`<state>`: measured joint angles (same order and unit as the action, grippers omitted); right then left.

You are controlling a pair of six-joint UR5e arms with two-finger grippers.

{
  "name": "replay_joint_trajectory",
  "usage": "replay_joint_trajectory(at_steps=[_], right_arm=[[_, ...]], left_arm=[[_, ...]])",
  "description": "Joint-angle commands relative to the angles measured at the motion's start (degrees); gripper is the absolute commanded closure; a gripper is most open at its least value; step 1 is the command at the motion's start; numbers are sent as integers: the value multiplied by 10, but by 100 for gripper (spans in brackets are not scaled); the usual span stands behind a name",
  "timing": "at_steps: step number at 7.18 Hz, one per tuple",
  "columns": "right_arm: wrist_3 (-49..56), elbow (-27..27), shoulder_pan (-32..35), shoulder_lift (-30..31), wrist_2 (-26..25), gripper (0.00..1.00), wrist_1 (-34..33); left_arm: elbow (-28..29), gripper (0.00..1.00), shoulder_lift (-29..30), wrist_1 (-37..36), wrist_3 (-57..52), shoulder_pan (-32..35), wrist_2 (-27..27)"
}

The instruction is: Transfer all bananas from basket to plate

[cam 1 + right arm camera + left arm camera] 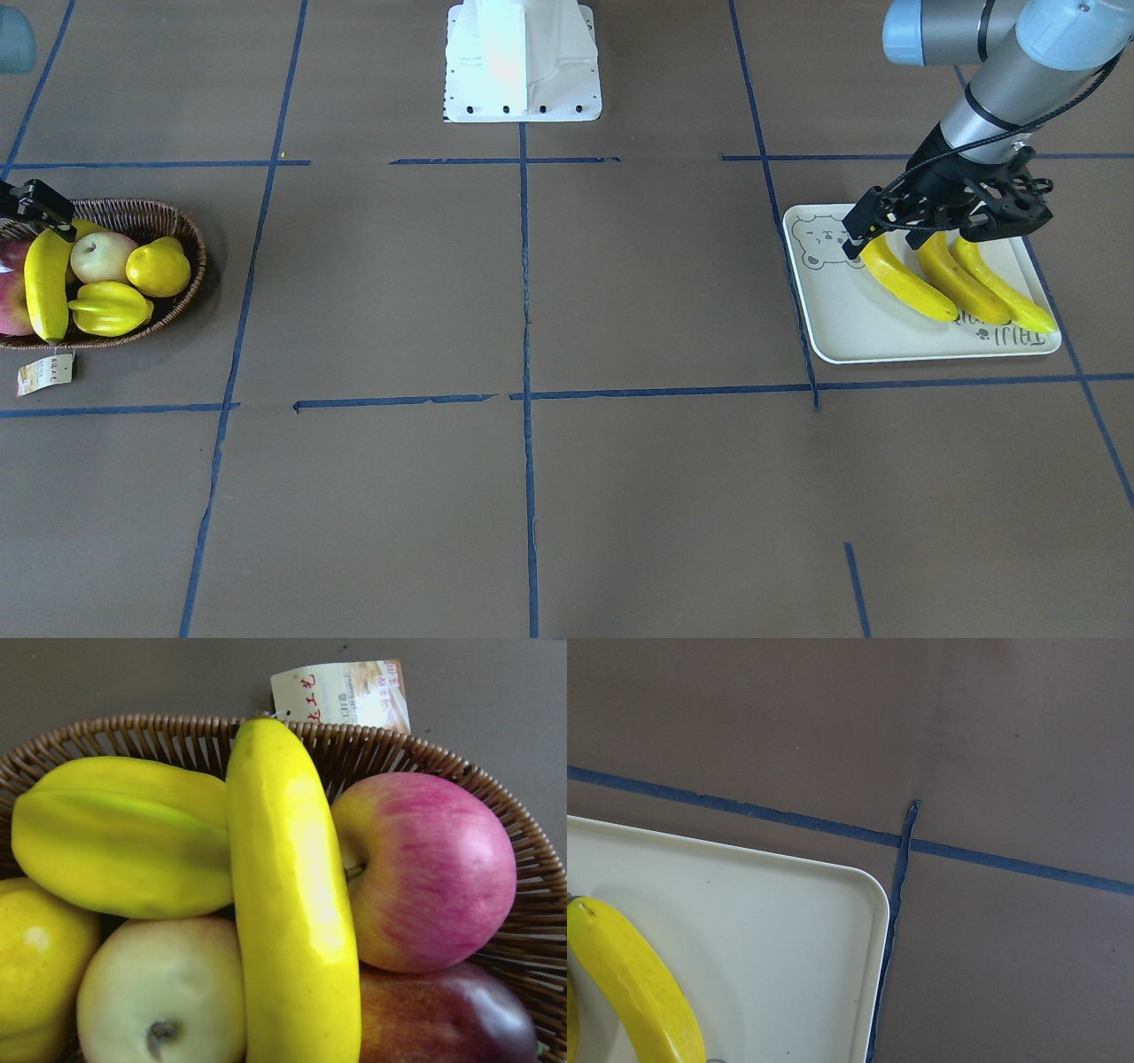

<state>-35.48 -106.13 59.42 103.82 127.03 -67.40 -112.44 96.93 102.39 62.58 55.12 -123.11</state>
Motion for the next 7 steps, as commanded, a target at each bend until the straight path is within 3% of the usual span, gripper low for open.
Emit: replay_joint_trajectory(at_steps=[1,2,4,7], right_arm=[[-1,5,0,0,13,25,3],[1,5,0,-1,14,69,2],[3,13,0,-12,14,91,3],[7,-23,11,-12,37,99,4]], left_arm=[[-1,1,0,0,0,1,0],[-2,1,-1,0,0,1,1],[-1,1,-1,0,0,1,1],[-1,1,-1,0,0,1,0]])
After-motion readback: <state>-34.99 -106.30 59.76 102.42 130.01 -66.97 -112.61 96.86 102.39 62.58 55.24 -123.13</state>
